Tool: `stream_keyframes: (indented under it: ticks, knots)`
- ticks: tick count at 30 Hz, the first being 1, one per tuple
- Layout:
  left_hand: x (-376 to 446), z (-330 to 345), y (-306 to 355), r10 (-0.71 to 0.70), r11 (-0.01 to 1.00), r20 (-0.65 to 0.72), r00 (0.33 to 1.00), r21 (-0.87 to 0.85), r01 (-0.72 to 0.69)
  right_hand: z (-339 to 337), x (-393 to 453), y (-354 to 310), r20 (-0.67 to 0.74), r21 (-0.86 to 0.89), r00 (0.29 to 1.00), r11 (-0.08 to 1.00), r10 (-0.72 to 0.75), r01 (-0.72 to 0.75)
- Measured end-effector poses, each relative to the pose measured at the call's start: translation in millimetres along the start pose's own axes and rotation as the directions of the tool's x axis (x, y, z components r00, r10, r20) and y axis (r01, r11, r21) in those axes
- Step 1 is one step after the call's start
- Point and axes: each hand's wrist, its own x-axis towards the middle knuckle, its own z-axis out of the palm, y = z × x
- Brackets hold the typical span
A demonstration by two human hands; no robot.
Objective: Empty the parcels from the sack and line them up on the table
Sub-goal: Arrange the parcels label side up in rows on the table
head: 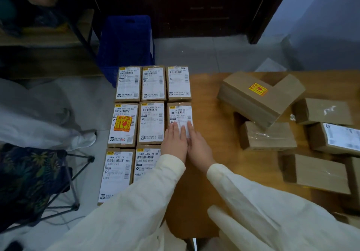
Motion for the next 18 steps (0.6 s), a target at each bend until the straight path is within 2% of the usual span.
stream_keyframes:
  ticks: [11, 14, 18]
  knots:
    - [3.9, -6.2, 3.2, 0.026, 1.0, -0.025, 0.999, -0.012, -0.027, -9.3, -0.9, -9.1, -0.017, 0.059, 0.996, 0.995, 0.087, -0.086]
    - [2.5, -8.5, 5.7, 0.008, 0.997, -0.088, 0.996, -0.074, -0.015, -18.6, -9.5, -4.3, -0.023, 0.221, 0.994, 0.97, 0.106, -0.099]
    - [4.2, -13.6, 11.3, -0.068, 0.985, -0.126, 0.99, -0.169, 0.047, -41.3, -37.8, 18.2, -0.094, 0.457, 0.968, 0.874, 0.231, -0.164]
